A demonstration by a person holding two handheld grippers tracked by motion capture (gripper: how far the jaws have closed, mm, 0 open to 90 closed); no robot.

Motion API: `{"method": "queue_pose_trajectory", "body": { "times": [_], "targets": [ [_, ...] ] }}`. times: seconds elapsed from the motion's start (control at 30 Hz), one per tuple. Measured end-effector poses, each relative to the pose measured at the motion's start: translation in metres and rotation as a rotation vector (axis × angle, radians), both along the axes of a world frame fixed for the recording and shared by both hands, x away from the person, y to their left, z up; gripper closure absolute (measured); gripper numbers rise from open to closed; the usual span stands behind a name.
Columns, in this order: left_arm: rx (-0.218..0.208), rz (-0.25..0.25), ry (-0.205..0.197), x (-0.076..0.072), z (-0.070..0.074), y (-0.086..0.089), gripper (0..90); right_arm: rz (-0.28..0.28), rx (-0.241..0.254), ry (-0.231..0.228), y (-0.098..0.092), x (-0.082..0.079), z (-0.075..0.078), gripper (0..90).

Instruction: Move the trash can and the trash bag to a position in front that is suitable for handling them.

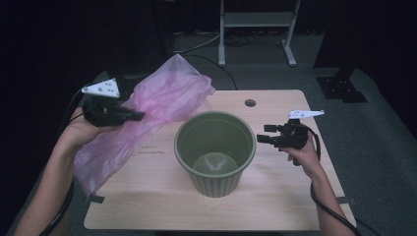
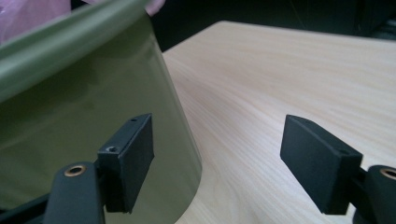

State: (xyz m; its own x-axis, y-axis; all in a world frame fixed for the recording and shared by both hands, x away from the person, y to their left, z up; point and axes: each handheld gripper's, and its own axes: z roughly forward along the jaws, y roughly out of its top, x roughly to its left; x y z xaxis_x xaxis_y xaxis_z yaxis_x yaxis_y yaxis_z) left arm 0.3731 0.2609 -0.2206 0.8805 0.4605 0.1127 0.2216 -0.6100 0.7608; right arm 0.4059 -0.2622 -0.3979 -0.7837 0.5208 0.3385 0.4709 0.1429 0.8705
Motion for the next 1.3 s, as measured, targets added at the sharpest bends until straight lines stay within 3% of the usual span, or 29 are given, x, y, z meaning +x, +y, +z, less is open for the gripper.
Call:
{"method": "queue_pose_trajectory", "body": {
  "times": [0.07, 0.13, 0.33, 0.5, 0.67, 1.0, 1.3],
  "targets": [
    [0.005, -0.006, -0.018, 0.003, 0.015, -0.012, 89.0, -0.001, -0.003, -0.019, -0.005, -0.007, 0.008, 25.0],
    [0.014, -0.012, -0.024, 0.003, 0.019, -0.015, 89.0, 0.003, 0.0, -0.035, -0.008, -0.011, 0.014, 25.0],
    [0.028, -0.042, -0.066, 0.004, 0.051, -0.042, 89.0, 0.03, 0.047, -0.087, -0.013, -0.028, 0.035, 25.0],
    [0.034, -0.064, -0.095, 0.004, 0.07, -0.061, 89.0, 0.043, 0.032, -0.115, -0.013, -0.036, 0.041, 25.0],
    [0.025, -0.096, -0.114, 0.004, 0.084, -0.079, 89.0, 0.049, 0.049, -0.129, -0.014, -0.04, 0.045, 25.0],
    [0.022, -0.219, -0.099, 0.01, 0.08, -0.135, 89.0, 0.064, 0.077, -0.143, -0.015, -0.048, 0.045, 25.0],
    [-0.021, -0.335, -0.086, 0.015, 0.075, -0.188, 89.0, 0.07, 0.115, -0.137, -0.022, -0.058, 0.032, 25.1]
  ]
}}
